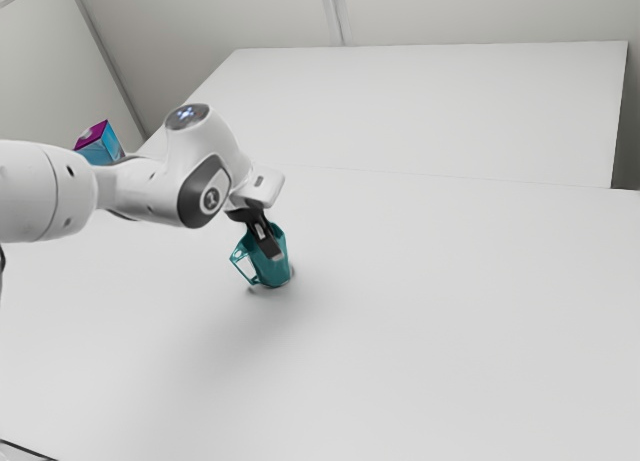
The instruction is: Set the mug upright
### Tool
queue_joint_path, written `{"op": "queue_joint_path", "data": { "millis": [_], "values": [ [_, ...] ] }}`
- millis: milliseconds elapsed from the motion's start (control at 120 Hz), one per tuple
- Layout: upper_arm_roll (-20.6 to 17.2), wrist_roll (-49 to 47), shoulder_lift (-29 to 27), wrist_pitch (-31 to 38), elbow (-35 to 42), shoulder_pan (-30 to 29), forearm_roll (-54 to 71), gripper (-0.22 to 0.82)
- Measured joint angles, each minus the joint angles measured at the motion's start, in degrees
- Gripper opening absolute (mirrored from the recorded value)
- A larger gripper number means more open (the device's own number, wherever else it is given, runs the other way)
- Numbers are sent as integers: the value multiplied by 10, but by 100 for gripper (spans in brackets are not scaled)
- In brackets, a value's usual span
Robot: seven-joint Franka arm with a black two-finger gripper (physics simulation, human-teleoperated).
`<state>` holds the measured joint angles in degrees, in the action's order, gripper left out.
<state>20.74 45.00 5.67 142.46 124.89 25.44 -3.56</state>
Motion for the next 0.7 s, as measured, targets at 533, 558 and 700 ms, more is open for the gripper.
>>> {"op": "queue_joint_path", "data": {
  "millis": [533,558,700],
  "values": [
    [6,-60,7,-256,-241,-14,-49,57],
    [6,-68,8,-274,-249,-16,-52,58],
    [7,-120,10,-357,-278,-20,-55,59]
  ]
}}
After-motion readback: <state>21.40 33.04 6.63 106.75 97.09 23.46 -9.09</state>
